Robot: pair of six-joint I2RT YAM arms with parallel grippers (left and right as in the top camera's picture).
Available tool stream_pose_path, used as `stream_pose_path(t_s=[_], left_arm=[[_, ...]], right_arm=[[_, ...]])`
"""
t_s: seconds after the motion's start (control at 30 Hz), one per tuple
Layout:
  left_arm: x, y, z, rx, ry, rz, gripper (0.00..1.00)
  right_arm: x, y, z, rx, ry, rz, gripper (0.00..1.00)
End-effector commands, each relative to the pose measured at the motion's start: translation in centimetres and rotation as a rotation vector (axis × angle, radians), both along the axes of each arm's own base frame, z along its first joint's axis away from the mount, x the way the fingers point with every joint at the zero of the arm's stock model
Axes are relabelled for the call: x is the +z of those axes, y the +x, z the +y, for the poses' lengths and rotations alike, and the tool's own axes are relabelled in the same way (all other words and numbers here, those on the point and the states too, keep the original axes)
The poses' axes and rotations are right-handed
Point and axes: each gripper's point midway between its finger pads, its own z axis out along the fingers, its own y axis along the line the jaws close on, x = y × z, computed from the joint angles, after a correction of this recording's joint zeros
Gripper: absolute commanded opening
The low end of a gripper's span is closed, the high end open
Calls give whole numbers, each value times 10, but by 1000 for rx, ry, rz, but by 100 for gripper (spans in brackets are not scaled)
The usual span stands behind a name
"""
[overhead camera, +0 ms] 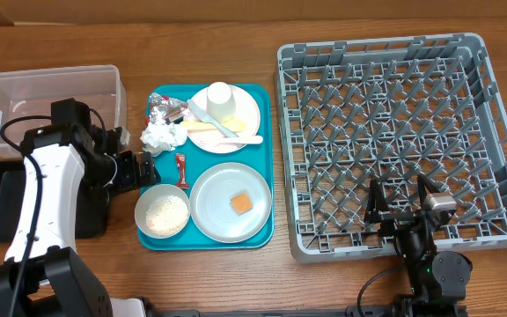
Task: Sort waste into correct bins and load items into the dishwasher rack
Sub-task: 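Move the left gripper over the white rice bowl on the teal tray, then grasp the rim of the white rice bowl with the left gripper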
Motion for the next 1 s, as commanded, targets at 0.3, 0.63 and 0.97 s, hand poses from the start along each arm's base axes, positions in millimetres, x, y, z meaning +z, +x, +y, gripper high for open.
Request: stream_pose_path(t_s=[0.3, 0.63, 0.97], left_arm=[[3, 24, 0, -18, 7, -104, 100], [-23, -1, -15, -106, 32, 28, 71], [-45, -5, 1, -121, 177, 113, 81]], right_arm=[[-1, 0, 0, 0, -4, -7, 100], [-1, 0, 0, 0, -4, -7, 100], [-1, 0, 0, 0, -4, -7, 100]])
